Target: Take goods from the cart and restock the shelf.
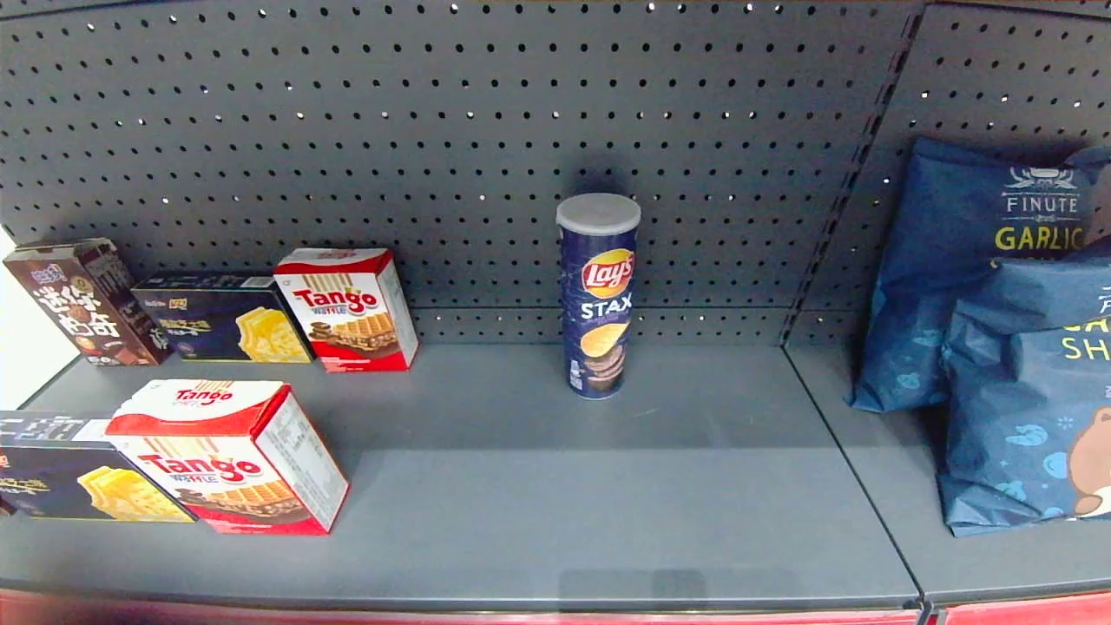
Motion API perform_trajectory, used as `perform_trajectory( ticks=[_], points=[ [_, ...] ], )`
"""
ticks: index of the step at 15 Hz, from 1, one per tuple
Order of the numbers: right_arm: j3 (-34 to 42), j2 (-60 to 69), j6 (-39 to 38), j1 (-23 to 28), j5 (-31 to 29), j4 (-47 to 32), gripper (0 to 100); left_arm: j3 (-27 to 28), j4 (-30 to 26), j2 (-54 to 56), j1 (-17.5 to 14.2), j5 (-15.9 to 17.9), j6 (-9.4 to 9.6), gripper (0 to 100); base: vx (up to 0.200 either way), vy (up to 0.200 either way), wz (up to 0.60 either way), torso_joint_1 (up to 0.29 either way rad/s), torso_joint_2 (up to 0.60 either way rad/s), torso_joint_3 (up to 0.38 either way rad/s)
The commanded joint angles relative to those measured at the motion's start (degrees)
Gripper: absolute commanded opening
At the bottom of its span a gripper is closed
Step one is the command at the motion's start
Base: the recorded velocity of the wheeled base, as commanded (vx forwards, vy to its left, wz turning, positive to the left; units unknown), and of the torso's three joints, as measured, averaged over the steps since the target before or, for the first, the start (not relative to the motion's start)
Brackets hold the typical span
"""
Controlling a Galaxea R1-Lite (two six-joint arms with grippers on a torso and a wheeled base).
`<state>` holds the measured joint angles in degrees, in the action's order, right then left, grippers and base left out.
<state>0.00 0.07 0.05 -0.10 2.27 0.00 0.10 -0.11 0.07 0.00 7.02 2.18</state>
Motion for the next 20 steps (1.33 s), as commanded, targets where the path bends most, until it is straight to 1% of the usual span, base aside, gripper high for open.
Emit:
perform_trajectory(
  ticks=[1, 3, 15, 20],
  points=[
    [0.00, -0.07, 0.04, 0.01, 0.02, 0.00, 100, -0.01, -0.07, -0.07, 0.00, 0.01, 0.02, 100, 0.000, 0.000, 0.00, 0.000, 0.00, 0.000],
    [0.00, -0.07, -0.05, 0.01, 0.02, 0.00, 100, -0.01, 0.02, -0.07, 0.00, 0.01, 0.02, 100, 0.000, 0.000, 0.00, 0.000, 0.00, 0.000],
    [0.00, -0.07, -0.05, 0.01, -0.07, 0.00, 100, -0.01, 0.02, -0.07, 0.00, 0.01, 0.02, 100, 0.000, 0.000, 0.60, 0.004, 0.00, 0.002],
    [0.00, -0.07, -0.05, 0.01, -0.07, 0.00, 100, -0.10, 0.02, -0.07, 0.00, 0.10, 0.45, 100, 0.000, 0.000, 0.60, 0.001, 0.00, 0.004]
  ],
)
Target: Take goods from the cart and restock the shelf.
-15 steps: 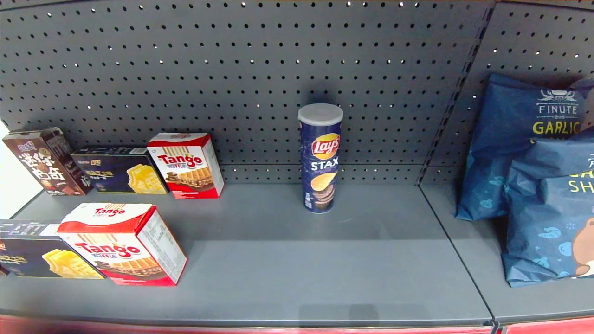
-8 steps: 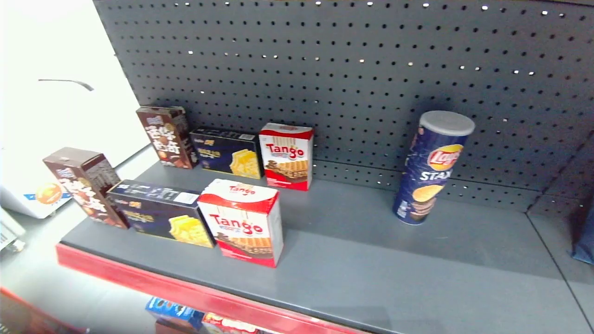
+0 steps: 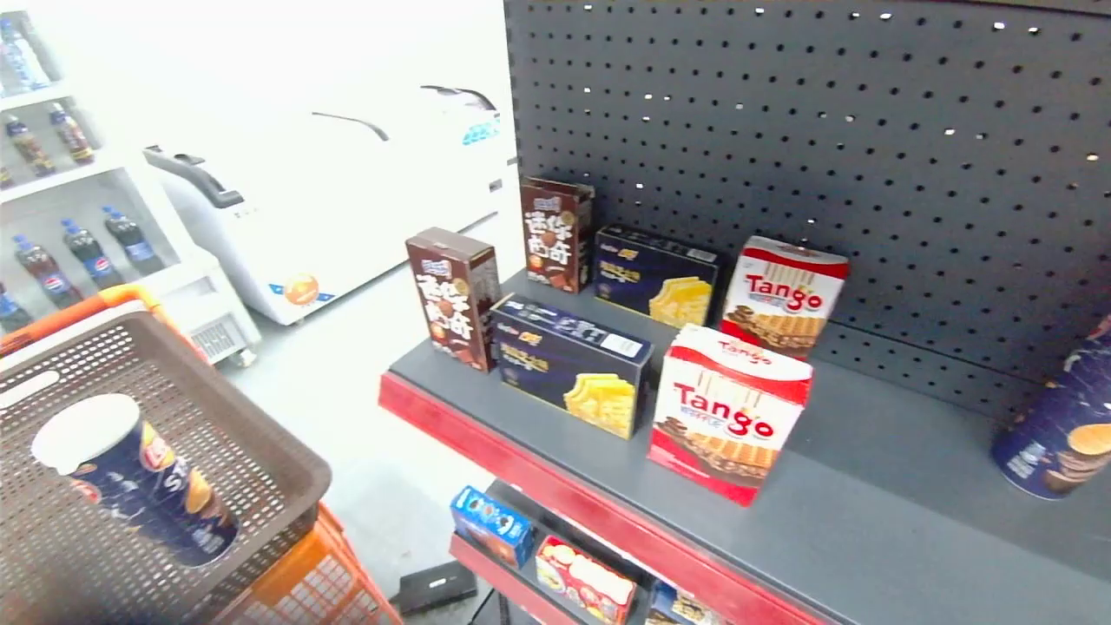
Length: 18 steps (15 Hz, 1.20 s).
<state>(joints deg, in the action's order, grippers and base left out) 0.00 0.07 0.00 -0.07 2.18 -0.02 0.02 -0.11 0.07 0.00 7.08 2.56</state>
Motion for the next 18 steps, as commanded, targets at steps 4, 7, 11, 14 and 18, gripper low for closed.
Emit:
perform_trajectory(
  ticks=[4, 7, 11, 14, 18],
  points=[
    [0.00, -0.07, 0.00, -0.01, 0.02, 0.02, 100, -0.02, 0.02, -0.07, 0.00, 0.04, -0.01, 100, 0.000, 0.000, 0.60, 0.002, 0.00, 0.001],
    [0.00, -0.07, 0.09, -0.01, 0.02, 0.02, 100, 0.06, 0.02, -0.07, 0.00, -0.05, -0.45, 100, 0.000, 0.000, 0.00, 0.000, 0.00, 0.000],
    [0.00, -0.07, 0.09, -0.01, 0.02, 0.02, 100, 0.77, 0.02, -0.07, 0.00, -0.49, -0.10, 100, 0.000, 0.000, 0.00, 0.000, 0.00, 0.000],
    [0.00, -0.07, 0.09, -0.01, 0.02, 0.02, 100, 14.83, -6.13, -9.39, 0.97, 2.06, 1.13, 100, 0.000, 0.000, 0.00, 0.000, 0.00, 0.000],
    [0.00, -0.07, 0.09, -0.01, 0.02, 0.02, 100, 19.40, -5.87, -24.51, 1.93, 2.06, 1.22, 100, 0.000, 0.000, 0.00, 0.000, 0.00, 0.000]
  ],
)
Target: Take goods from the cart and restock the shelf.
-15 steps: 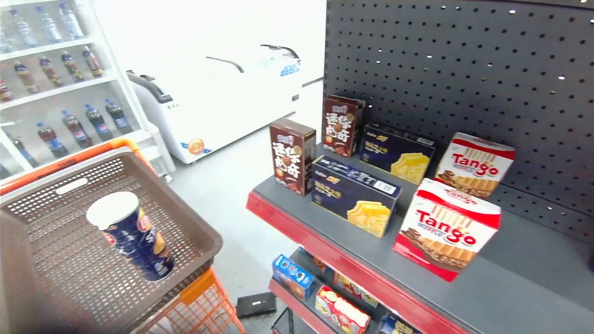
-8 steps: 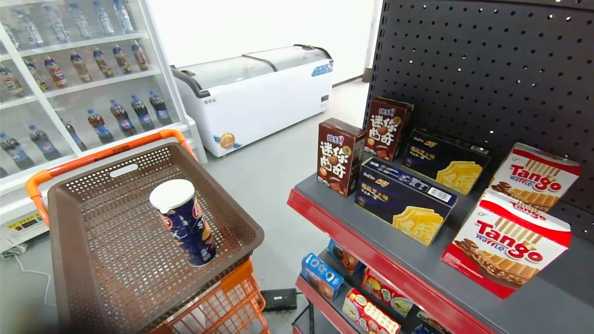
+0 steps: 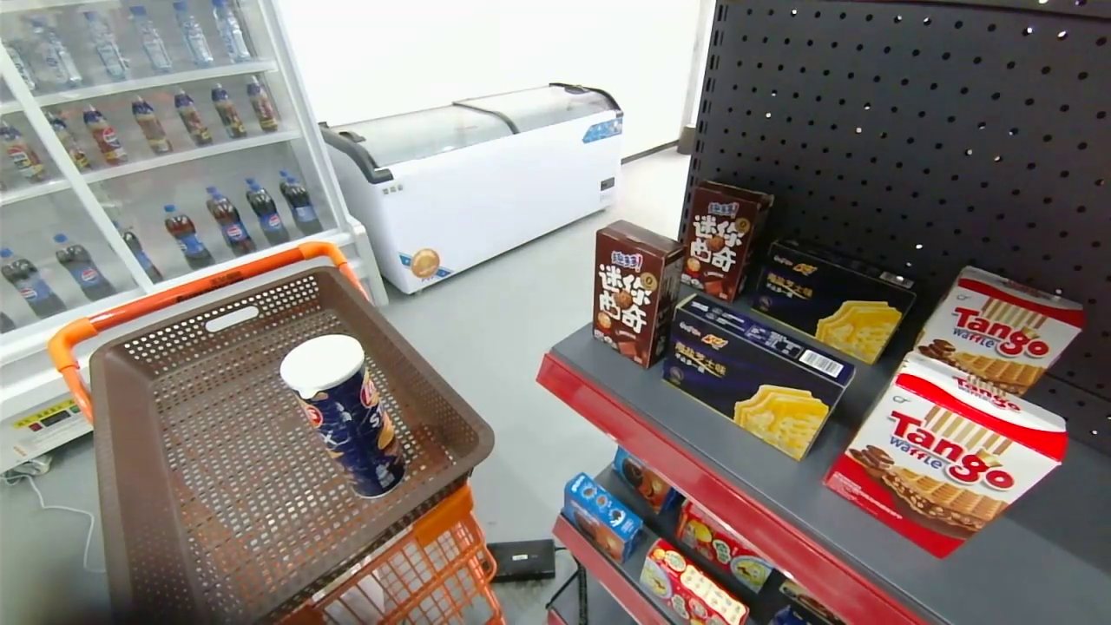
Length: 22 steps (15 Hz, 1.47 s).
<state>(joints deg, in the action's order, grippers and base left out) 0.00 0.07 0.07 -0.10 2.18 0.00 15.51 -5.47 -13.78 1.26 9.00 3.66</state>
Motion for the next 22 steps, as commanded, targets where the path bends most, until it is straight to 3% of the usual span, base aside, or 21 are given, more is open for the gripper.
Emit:
perform_trajectory(
  ticks=[1, 5, 10, 13, 19, 22],
  points=[
    [0.00, -0.07, 0.01, 0.01, 0.02, 0.00, 100, 7.26, 3.19, -22.96, 2.00, 0.14, 0.12, 100, 0.000, 0.000, 0.00, 0.000, 0.00, 0.000],
    [0.00, -0.07, 0.01, 0.01, 0.02, 0.00, 100, 5.59, 12.68, -38.17, 2.88, -0.21, 0.12, 100, 0.000, 0.000, 0.00, 0.000, 0.00, 0.000],
    [0.00, -0.07, 0.01, 0.01, 0.02, 0.00, 100, 5.24, 33.86, -59.26, 2.70, -0.30, 0.47, 100, 0.000, 0.000, 0.00, 0.000, 0.00, 0.000],
    [0.00, -0.07, 0.01, 0.01, 0.02, 0.00, 100, 4.71, 43.79, -70.16, 2.61, -0.56, 4.87, 100, 0.000, 0.000, 0.00, 0.000, 0.00, 0.000],
    [0.00, -0.07, 0.01, 0.01, 0.02, 0.00, 100, 5.15, 64.54, -86.95, 3.58, -0.65, 5.22, 100, 0.000, 0.000, 0.00, 0.000, 0.00, 0.000],
    [0.00, -0.07, 0.01, 0.01, 0.02, 0.00, 100, 5.68, 71.92, -92.13, 3.67, -0.65, 5.31, 100, 0.000, 0.000, 0.00, 0.000, 0.00, 0.000]
  ],
)
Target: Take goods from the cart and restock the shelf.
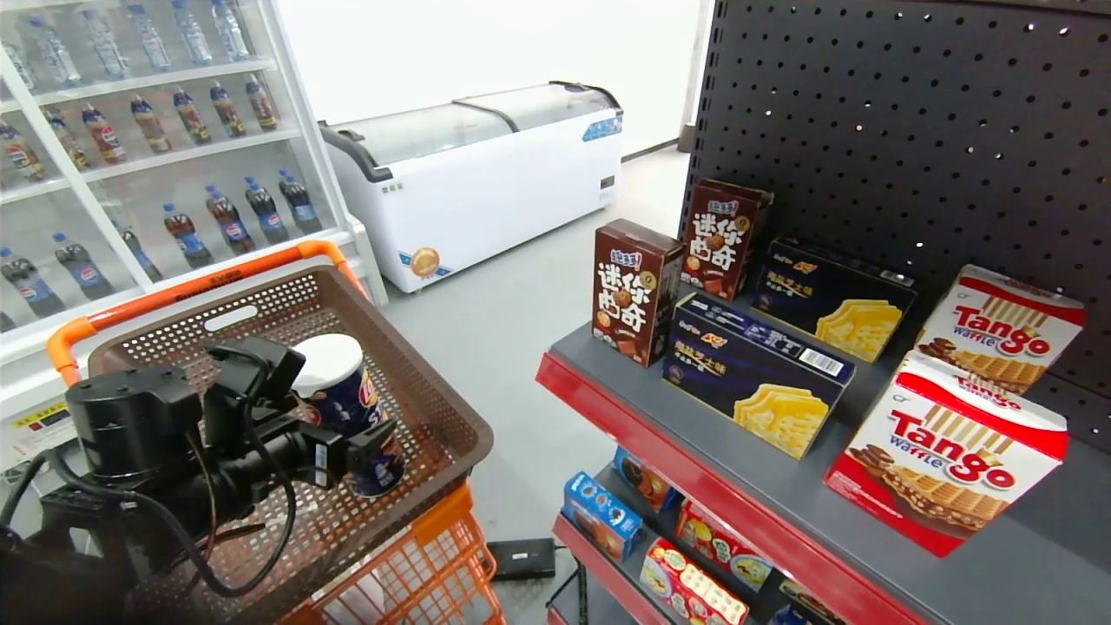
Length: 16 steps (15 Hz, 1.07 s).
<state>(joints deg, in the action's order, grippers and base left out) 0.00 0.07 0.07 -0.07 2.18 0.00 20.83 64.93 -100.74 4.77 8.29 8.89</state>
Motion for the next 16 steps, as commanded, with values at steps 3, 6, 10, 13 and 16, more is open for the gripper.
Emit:
perform_trajectory(
  ticks=[3, 6, 10, 13, 16],
  points=[
    [0.00, -0.07, 0.01, -0.01, 0.02, 0.00, 100, 1.75, 3.98, -7.89, 0.07, -0.03, 0.08, 100, 0.000, 0.000, 0.00, 0.000, 0.00, 0.000],
    [0.00, -0.07, 0.01, -0.01, 0.02, 0.00, 100, 2.72, 5.74, -8.94, 0.16, -0.03, 0.08, 0, 0.000, 0.000, 0.00, 0.000, 0.00, 0.000],
    [0.00, -0.07, 0.01, -0.01, 0.02, 0.00, 100, 2.63, 5.82, -8.07, -0.02, -0.38, 3.68, 0, 0.000, 0.000, 0.00, 0.000, 0.00, 0.000],
    [0.00, -0.07, 0.01, -0.01, 0.02, 0.00, 100, 3.69, 0.99, -4.46, 0.07, -0.03, 7.81, 0, 0.000, 0.000, 0.00, 0.000, 0.00, 0.000],
    [0.00, -0.07, 0.01, -0.01, 0.02, 0.00, 100, 6.59, -10.17, 3.10, 0.59, 1.82, 8.34, 0, 0.000, 0.000, 0.00, 0.000, 0.00, 0.000]
  ],
)
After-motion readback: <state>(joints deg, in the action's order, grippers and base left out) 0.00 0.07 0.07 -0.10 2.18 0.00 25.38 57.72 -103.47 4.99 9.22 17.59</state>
